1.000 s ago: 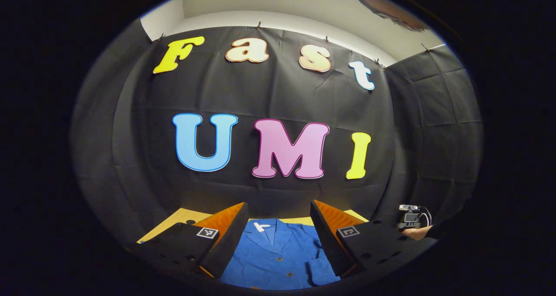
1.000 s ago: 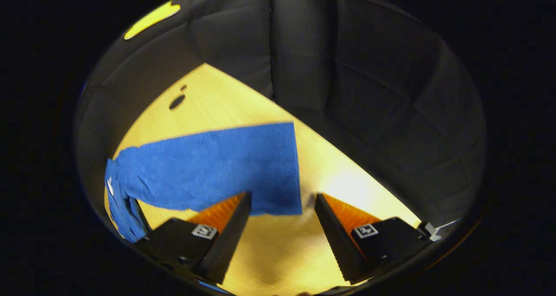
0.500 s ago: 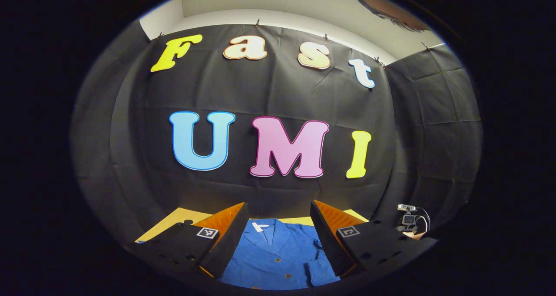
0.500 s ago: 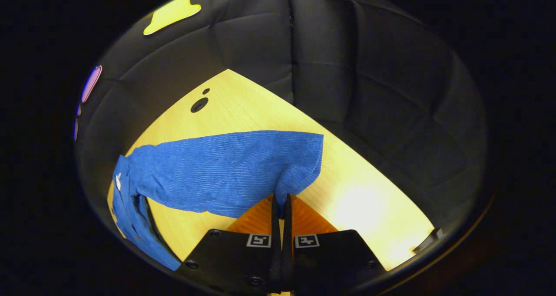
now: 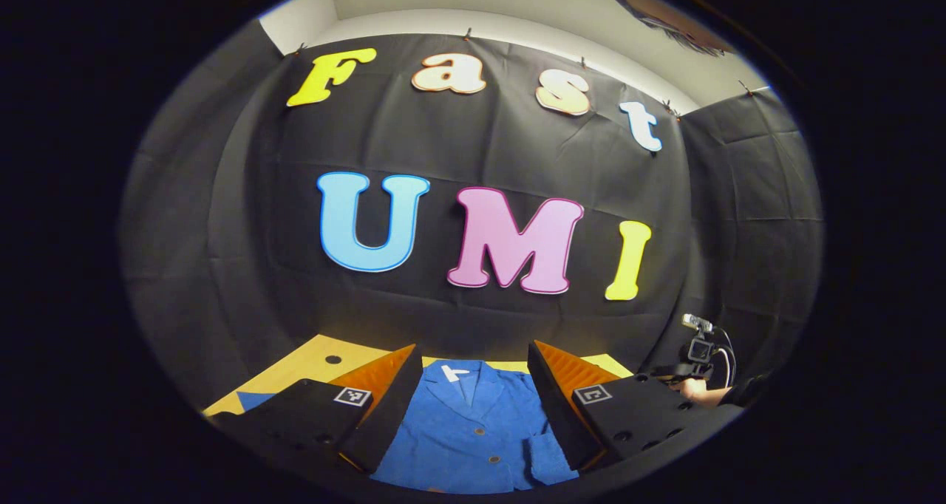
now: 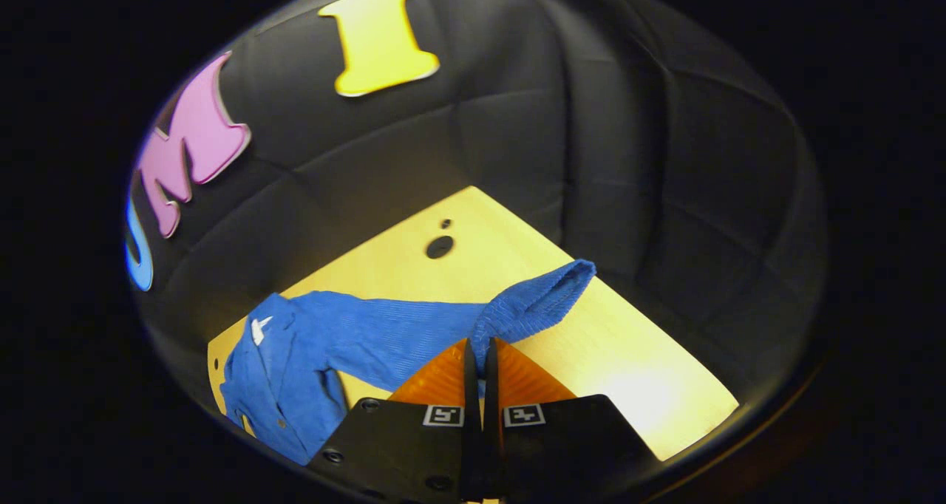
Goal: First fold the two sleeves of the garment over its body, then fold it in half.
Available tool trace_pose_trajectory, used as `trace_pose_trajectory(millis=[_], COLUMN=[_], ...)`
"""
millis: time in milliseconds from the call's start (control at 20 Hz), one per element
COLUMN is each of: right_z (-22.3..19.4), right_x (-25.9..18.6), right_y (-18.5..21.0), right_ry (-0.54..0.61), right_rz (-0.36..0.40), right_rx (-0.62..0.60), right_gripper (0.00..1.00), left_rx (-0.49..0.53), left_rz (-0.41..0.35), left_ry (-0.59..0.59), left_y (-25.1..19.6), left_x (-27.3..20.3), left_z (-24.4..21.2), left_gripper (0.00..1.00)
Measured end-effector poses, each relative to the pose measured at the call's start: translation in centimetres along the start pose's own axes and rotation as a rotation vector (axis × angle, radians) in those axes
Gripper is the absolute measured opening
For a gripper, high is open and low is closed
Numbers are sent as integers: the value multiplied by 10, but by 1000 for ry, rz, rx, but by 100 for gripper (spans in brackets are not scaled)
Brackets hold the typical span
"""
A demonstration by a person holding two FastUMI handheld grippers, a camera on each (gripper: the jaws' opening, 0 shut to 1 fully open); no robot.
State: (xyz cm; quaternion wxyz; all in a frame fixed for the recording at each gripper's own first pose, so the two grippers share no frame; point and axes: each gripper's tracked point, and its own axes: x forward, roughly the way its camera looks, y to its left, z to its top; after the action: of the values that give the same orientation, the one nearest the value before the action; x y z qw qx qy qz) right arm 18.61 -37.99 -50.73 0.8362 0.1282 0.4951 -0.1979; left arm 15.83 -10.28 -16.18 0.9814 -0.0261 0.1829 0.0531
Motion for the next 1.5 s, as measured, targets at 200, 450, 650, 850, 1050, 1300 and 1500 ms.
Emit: trace_pose_trajectory(millis=[200,450,650,850,1050,1300,1500], right_z=[-22,-87,-149,-206,-231,-203,-153], right_x=[0,-5,-13,-11,-25,-49,-94], right_y=[125,277,358,410,423,405,370], right_ry=[67,162,271,412,440,307,162], right_rz=[159,347,446,507,575,581,572], right_rx=[-36,-135,-95,54,128,-12,-52], right_gripper=[5,5,5,4,67,98,98], left_rx=[-37,-41,-95,-138,-186,-199,-166], left_rz=[71,202,312,386,411,409,447], left_ry=[12,44,71,113,125,119,137], left_y=[26,77,115,145,158,177,220], left_x=[-20,-58,-85,-103,-108,-96,-79], left_z=[-9,-29,-46,-65,-77,-92,-112], left_gripper=[82,82,81,82,81,81,81])
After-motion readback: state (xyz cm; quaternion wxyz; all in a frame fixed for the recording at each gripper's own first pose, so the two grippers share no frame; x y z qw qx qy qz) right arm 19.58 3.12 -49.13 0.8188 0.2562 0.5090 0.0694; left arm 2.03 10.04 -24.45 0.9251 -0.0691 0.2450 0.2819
